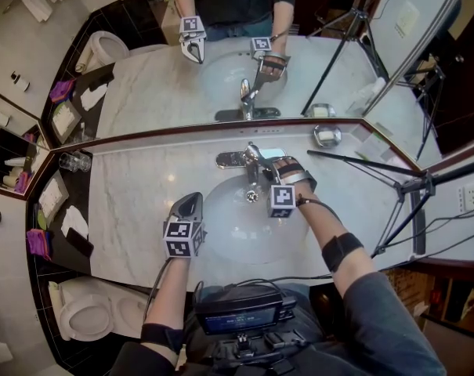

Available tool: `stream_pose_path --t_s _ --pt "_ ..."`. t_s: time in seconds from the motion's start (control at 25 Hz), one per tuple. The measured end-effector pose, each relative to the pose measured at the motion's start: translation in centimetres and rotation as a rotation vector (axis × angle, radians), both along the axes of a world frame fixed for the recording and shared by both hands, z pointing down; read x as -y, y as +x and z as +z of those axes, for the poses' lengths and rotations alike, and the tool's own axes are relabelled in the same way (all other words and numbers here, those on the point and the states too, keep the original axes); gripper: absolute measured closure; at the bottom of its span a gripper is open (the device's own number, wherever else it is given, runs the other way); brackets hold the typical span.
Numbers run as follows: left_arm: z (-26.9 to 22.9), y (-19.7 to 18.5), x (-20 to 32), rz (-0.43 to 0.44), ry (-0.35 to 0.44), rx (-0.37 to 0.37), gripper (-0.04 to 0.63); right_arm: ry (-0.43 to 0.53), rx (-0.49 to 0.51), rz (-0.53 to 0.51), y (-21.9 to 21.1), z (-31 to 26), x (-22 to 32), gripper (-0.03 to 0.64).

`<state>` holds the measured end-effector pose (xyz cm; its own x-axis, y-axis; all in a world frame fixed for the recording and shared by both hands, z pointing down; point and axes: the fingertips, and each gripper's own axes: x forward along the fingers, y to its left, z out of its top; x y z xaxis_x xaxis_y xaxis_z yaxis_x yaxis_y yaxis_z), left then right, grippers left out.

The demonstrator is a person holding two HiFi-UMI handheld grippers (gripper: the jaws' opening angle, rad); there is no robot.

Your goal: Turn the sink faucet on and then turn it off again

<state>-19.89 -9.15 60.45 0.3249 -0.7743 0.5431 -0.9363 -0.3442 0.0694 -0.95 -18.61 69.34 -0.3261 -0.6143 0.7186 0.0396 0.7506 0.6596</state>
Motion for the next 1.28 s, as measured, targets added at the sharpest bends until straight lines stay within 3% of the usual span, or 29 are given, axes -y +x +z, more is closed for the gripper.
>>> stream_pose_path --t_s 0.12,0.4,0.6,0.72,0.84,1.08,1.28 --pt "-0.3 0.0 0.0 0.001 0.007 0.004 0.592 -0.041 0.058 0.058 -0.2 -1.0 -0.5 0.451" --pt "-0.6 0.1 -0.4 0.0 0.015 -0.005 0.592 -0.02 0.229 0.151 0.0 -5.4 -1.2 0.459" --pt "-1.5 0.3 -0.9 0.001 0.032 -0.004 0.592 -0.044 0.352 0.228 0.9 -7.9 -2.7 0.577" --pt "-2.2 0.2 -1.3 0.002 0.042 -0.004 0.592 -0.086 0.442 0.294 1.5 -8.9 -3.9 0.597" --pt "-2.9 -0.1 -2.0 0.002 0.051 -0.001 0.592 -0.155 0.579 0.394 2.2 -9.8 -5.1 0.598" --pt "-3.5 -0.4 -3.4 0.002 0.058 0.0 0.592 -0.358 0.976 0.677 5.1 -11.9 -6.4 0.6" --pt "-3.7 -0.5 -4.3 0.006 0.068 -0.007 0.592 -0.423 1.132 0.778 7.0 -12.1 -8.1 0.6"
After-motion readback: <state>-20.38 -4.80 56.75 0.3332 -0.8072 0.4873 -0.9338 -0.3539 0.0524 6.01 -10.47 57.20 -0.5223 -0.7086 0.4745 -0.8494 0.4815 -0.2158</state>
